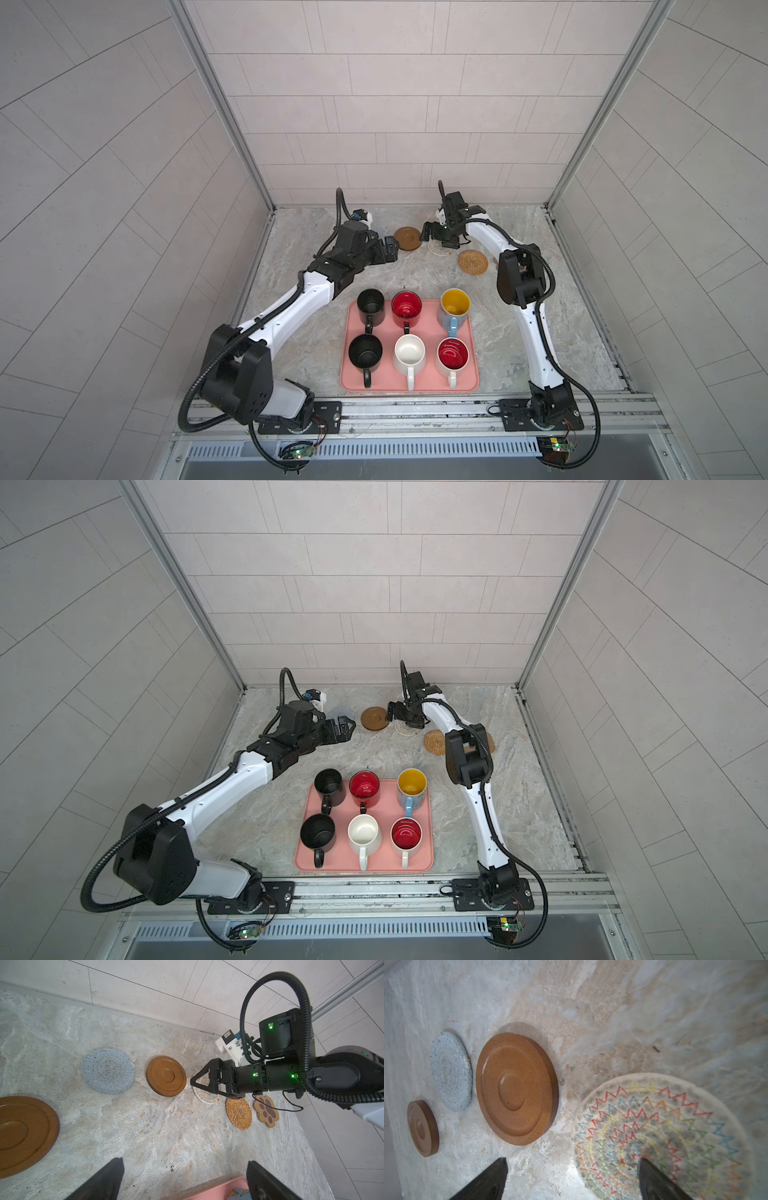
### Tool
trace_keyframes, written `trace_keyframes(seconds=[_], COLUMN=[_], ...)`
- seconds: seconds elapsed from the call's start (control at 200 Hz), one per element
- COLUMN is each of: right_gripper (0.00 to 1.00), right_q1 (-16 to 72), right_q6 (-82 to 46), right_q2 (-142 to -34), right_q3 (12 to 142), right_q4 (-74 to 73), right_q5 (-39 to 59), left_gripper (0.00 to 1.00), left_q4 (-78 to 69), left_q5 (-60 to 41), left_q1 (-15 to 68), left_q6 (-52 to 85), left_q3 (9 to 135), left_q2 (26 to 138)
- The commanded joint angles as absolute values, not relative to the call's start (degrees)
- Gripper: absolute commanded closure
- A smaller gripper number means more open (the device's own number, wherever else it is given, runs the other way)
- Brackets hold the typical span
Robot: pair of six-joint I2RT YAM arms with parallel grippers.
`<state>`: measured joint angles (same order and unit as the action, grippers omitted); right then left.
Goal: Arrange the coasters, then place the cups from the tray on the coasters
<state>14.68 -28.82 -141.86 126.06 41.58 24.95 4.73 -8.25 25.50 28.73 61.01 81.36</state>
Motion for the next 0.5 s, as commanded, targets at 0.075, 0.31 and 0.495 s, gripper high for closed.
trace_keyframes(seconds=[0.075, 0.31, 0.495], right_gripper=[0.01, 0.01, 0.01], right_q1=[13.98, 13.38, 13.18], right_q6=[-30.5, -30.96, -31.22], right_q2=[-145.46, -145.55, -145.55], right_q3=[125.85, 126.19, 126.32], right_q4=[42.79, 42.69, 42.47], right_q5=[23.73, 23.37, 23.99], left_gripper=[0.0, 0.0, 0.0], left_q4=[4.62, 4.66, 4.57], left_q5=[-7.34, -6.68, -6.77], left_q1=[25.2, 25.14, 25.14], left_q6=[29.64, 29.54, 29.64], left_q3=[60.04, 59.44, 59.36], left_q2=[79.86, 79.03, 79.04])
